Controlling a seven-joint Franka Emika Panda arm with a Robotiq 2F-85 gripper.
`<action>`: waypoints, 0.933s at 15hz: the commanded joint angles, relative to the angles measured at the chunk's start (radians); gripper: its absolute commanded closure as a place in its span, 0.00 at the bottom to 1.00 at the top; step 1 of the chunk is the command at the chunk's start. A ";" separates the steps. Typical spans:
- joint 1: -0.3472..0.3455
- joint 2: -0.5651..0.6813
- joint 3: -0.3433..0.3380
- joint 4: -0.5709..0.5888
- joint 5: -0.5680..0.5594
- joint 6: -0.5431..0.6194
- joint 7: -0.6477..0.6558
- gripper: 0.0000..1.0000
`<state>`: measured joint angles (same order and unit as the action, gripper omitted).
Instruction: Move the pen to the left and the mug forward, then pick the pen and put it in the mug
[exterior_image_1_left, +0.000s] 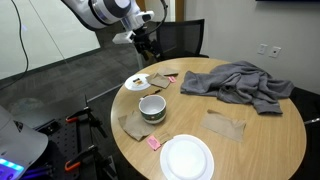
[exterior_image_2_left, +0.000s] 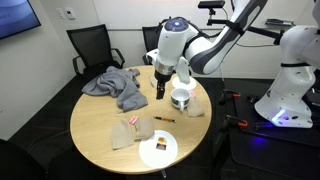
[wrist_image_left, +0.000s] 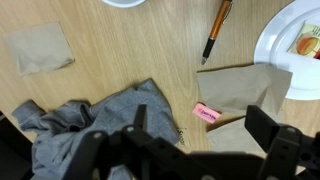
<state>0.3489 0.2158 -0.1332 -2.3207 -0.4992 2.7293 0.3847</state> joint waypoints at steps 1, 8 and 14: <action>-0.058 -0.063 0.054 -0.044 0.045 -0.033 0.028 0.00; -0.084 -0.114 0.082 -0.087 0.135 -0.118 0.255 0.00; -0.126 -0.200 0.110 -0.187 0.165 -0.125 0.463 0.00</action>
<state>0.2598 0.0990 -0.0558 -2.4382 -0.3530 2.6374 0.7700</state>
